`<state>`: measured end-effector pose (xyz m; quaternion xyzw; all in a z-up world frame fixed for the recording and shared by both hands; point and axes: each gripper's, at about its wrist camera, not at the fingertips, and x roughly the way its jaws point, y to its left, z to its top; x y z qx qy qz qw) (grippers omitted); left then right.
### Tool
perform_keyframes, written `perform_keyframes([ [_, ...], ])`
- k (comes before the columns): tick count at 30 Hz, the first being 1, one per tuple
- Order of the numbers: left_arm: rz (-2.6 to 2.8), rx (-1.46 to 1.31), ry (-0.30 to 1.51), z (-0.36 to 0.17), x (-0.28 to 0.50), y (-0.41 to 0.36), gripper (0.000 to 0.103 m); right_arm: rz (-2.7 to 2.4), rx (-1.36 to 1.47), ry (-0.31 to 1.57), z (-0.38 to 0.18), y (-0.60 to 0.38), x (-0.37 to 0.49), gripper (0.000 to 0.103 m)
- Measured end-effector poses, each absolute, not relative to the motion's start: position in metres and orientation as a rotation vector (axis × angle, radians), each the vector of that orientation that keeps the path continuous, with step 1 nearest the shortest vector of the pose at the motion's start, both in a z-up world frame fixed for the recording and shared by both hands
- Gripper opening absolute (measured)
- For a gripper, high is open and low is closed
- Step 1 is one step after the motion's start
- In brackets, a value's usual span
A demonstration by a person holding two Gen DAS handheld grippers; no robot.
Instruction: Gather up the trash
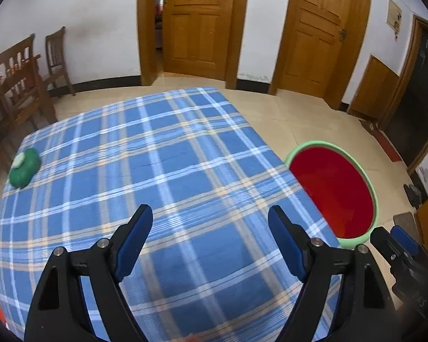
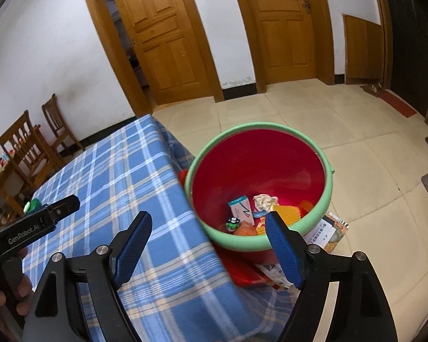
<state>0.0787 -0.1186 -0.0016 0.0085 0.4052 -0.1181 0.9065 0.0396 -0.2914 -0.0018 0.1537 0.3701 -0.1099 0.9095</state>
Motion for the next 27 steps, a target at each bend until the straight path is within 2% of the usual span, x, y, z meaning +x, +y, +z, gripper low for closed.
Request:
perform_keyframes([
  [27, -0.085, -0.046, 0.813, 0.001, 0.041, -0.062, 0.083, -0.173, 0.263, 0.74, 0.004, -0.249, 0.029, 0.084],
])
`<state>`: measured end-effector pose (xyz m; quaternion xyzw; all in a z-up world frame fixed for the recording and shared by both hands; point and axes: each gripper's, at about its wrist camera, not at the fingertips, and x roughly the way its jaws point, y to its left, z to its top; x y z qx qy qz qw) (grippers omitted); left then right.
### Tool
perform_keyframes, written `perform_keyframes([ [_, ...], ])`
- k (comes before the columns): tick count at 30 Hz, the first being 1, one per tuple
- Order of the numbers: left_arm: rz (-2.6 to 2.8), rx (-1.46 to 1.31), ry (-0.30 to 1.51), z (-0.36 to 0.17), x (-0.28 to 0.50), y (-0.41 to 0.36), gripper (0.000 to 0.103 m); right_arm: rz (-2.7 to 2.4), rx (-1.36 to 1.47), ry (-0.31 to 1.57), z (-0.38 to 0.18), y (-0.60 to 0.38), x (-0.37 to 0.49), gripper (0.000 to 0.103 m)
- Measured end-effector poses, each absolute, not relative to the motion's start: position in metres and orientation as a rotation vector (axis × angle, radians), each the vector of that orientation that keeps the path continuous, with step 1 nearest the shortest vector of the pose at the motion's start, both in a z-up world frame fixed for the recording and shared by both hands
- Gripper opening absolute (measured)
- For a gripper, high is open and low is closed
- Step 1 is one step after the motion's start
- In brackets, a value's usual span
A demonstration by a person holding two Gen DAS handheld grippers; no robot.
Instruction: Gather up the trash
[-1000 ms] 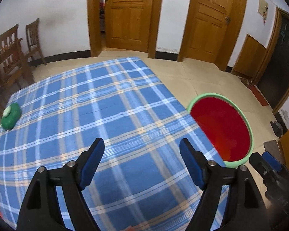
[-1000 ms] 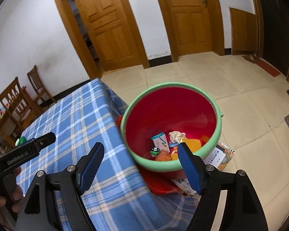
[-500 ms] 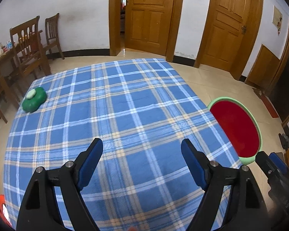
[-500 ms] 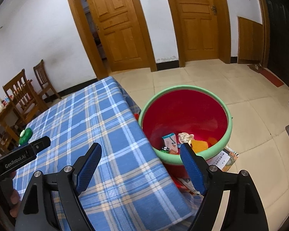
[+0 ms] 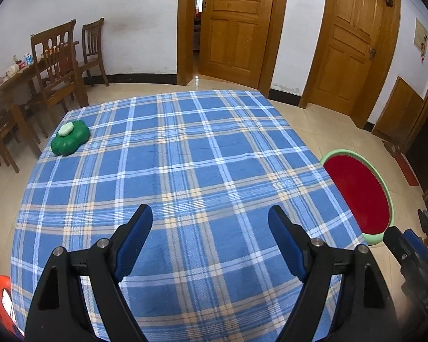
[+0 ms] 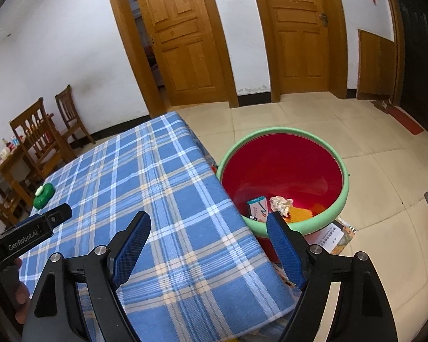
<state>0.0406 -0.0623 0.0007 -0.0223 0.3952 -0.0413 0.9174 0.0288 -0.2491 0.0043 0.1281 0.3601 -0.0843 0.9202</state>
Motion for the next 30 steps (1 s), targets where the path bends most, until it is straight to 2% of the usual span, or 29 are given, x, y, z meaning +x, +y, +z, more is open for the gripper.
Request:
perform_keyframes([
  [30, -0.07, -0.047, 0.803, 0.0056, 0.0393, -0.0586, 0.083, -0.171, 0.264, 0.741, 0.0043, -0.2469, 0.0286, 0.084],
])
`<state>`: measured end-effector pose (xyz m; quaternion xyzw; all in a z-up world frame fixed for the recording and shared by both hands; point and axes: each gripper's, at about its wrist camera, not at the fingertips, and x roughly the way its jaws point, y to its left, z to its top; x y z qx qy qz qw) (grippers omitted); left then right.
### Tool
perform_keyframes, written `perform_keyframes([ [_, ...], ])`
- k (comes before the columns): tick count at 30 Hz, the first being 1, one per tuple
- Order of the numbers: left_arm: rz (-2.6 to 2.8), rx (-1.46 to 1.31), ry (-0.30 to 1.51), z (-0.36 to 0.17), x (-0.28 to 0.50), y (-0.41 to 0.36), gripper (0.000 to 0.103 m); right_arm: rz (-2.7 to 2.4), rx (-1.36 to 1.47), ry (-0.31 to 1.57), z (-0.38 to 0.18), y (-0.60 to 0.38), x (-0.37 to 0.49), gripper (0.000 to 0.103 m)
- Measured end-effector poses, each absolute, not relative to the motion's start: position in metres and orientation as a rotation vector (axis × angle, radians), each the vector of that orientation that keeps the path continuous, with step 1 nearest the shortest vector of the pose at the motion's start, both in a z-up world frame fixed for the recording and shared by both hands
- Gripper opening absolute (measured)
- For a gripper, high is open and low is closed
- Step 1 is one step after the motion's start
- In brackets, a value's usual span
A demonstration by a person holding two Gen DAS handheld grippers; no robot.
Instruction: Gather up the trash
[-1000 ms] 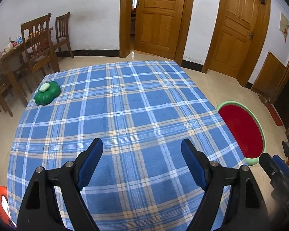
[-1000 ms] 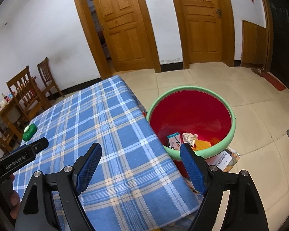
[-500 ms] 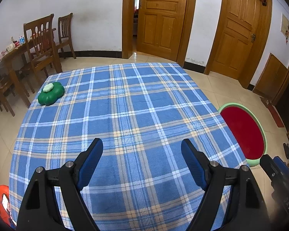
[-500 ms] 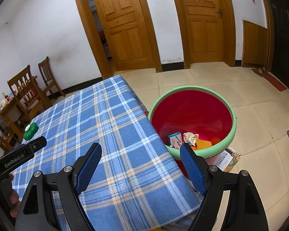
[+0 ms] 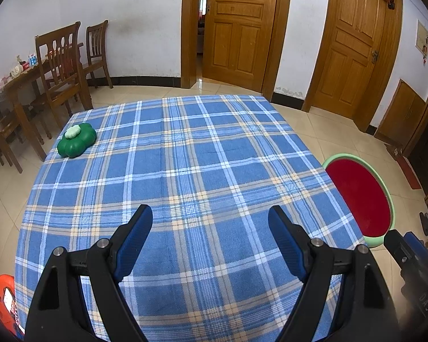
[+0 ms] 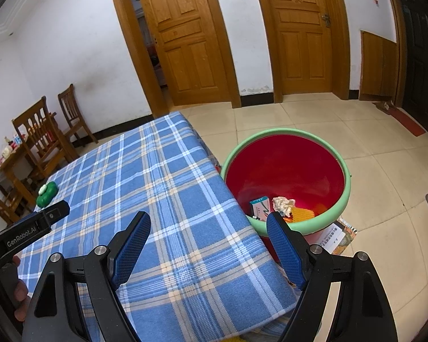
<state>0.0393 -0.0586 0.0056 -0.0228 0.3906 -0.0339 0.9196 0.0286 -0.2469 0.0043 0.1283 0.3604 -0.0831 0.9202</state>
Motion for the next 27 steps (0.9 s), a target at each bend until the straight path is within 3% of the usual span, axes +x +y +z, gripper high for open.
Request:
perform_keyframes([
  [27, -0.067, -0.05, 0.808, 0.0066, 0.0387, -0.0567, 0.083, -0.17, 0.266, 0.744, 0.0036, -0.2437, 0.0296, 0.084],
])
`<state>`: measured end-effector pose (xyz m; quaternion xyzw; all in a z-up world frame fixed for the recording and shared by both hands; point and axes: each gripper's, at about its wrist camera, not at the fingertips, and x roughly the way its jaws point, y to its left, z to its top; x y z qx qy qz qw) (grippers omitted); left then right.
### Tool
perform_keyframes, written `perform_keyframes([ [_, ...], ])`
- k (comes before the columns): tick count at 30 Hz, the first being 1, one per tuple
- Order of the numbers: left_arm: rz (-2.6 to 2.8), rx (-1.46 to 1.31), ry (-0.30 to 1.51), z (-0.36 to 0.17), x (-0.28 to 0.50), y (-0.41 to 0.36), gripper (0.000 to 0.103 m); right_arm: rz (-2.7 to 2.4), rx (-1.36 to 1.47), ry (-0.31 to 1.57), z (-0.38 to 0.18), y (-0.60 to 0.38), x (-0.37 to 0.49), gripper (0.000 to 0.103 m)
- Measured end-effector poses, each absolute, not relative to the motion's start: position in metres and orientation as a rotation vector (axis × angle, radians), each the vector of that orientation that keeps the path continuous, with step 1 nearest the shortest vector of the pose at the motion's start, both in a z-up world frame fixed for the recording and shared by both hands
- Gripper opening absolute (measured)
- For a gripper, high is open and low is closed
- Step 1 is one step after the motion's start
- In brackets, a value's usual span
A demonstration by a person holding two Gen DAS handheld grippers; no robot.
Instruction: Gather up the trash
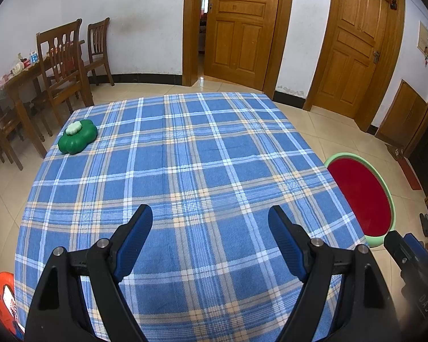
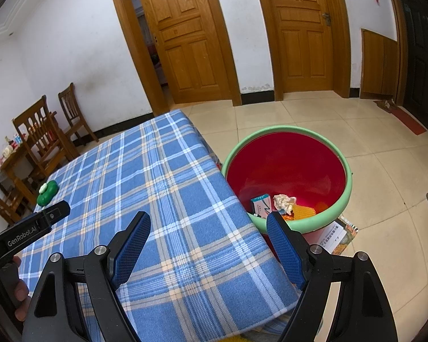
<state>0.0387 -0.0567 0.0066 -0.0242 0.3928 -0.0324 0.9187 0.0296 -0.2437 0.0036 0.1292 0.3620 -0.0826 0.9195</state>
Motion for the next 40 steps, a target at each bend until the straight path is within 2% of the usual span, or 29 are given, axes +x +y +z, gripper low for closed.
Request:
perform_keyframes([
  [40, -0.055, -0.057, 0.817, -0.0029, 0.0344, -0.0515, 0.083, -0.166, 0.269, 0.756, 0.0011, -0.2402, 0.0325, 0.084],
])
